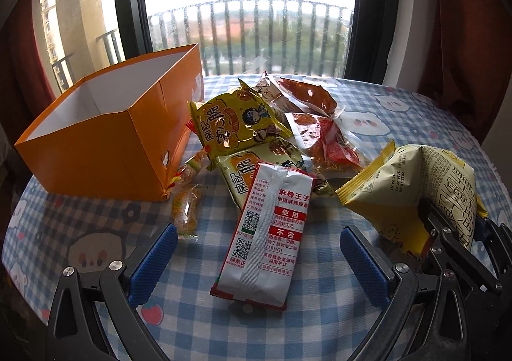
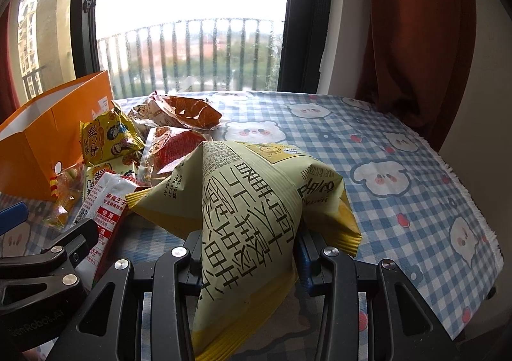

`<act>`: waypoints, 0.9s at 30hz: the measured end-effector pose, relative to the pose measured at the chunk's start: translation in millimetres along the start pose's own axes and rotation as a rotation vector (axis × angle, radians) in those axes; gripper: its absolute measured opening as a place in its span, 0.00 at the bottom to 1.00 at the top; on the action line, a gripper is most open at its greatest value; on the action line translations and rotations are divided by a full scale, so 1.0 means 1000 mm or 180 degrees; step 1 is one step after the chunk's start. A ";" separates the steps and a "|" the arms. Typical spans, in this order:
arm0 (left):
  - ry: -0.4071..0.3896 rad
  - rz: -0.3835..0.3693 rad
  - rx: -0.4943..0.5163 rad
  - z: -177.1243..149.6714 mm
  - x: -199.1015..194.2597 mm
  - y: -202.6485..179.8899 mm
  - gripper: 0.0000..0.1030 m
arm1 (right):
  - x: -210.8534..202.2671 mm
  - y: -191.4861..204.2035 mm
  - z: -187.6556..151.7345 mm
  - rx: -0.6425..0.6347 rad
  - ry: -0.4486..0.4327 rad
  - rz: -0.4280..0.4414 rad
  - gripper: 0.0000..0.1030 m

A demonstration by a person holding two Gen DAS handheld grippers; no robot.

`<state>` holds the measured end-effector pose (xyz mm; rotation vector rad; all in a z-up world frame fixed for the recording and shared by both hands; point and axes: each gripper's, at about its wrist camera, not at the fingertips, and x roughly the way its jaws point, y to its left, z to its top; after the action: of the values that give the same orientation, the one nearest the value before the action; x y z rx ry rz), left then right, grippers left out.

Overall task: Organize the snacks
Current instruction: 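Grasp the Calbee bag with the right tool while the left tool grasps the white-red packet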

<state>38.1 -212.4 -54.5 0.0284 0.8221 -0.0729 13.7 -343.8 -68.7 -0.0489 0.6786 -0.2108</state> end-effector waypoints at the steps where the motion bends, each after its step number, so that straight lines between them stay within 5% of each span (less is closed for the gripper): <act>1: 0.0005 -0.0001 0.0003 0.000 0.001 -0.001 0.99 | 0.000 -0.001 0.000 0.0006 0.0000 -0.0010 0.43; 22: 0.0260 0.0023 0.0065 -0.001 0.048 -0.006 0.98 | 0.017 0.000 0.005 0.0000 0.0068 -0.0034 0.43; 25: 0.0319 0.0039 0.0096 -0.002 0.055 -0.009 0.90 | 0.016 0.000 0.005 -0.0015 0.0065 -0.0037 0.43; 27: 0.0388 0.0072 0.0125 -0.004 0.061 -0.012 0.75 | 0.016 0.000 0.005 -0.0010 0.0064 -0.0036 0.43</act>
<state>75.5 -227.3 -101.7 0.0797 0.9420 -0.0666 28.8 -347.6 -74.8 -0.0539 0.6988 -0.2213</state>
